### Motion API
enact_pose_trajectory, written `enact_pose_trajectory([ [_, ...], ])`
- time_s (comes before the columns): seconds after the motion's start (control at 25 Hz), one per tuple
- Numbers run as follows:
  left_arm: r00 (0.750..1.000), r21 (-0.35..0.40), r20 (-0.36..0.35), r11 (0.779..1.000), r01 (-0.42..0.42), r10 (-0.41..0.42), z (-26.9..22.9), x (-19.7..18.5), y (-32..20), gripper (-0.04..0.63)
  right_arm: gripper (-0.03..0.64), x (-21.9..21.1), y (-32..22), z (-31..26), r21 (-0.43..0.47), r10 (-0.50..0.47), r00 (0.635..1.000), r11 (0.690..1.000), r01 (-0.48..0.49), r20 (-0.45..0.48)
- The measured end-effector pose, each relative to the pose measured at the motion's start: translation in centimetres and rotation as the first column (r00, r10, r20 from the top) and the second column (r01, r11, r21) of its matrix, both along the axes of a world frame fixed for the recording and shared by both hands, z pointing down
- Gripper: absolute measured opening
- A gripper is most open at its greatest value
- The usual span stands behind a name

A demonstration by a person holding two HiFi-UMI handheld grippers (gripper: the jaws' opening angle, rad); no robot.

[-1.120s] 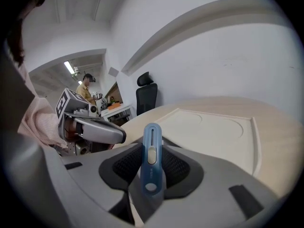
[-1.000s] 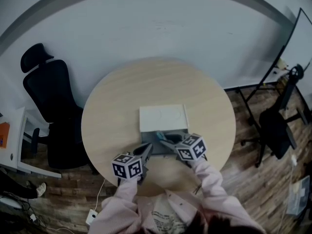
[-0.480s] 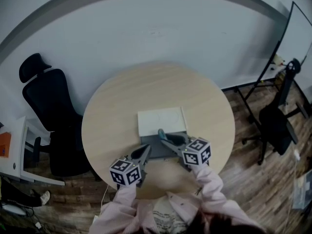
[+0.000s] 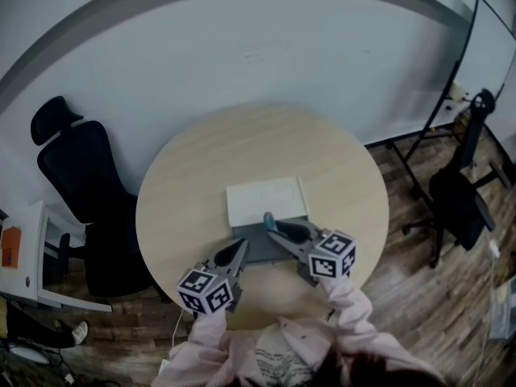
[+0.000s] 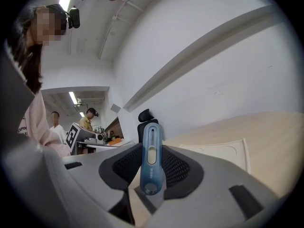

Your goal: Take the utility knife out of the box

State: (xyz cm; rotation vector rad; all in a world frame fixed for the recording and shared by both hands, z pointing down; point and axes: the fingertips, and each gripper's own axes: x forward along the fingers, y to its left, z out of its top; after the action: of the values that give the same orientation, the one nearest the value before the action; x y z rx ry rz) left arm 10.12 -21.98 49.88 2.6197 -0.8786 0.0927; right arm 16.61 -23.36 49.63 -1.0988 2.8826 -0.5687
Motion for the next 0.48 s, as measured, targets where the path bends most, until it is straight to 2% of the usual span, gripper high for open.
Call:
enact_pose_trajectory([
  [0.48,1.000,0.037,-0.010,0.999,-0.012,0.013,-1.1,0.0,0.5,0.006,0.138,0.2,0.9,-2.5,0.067,0.025,0.997,0.997,-0.030,0.070],
])
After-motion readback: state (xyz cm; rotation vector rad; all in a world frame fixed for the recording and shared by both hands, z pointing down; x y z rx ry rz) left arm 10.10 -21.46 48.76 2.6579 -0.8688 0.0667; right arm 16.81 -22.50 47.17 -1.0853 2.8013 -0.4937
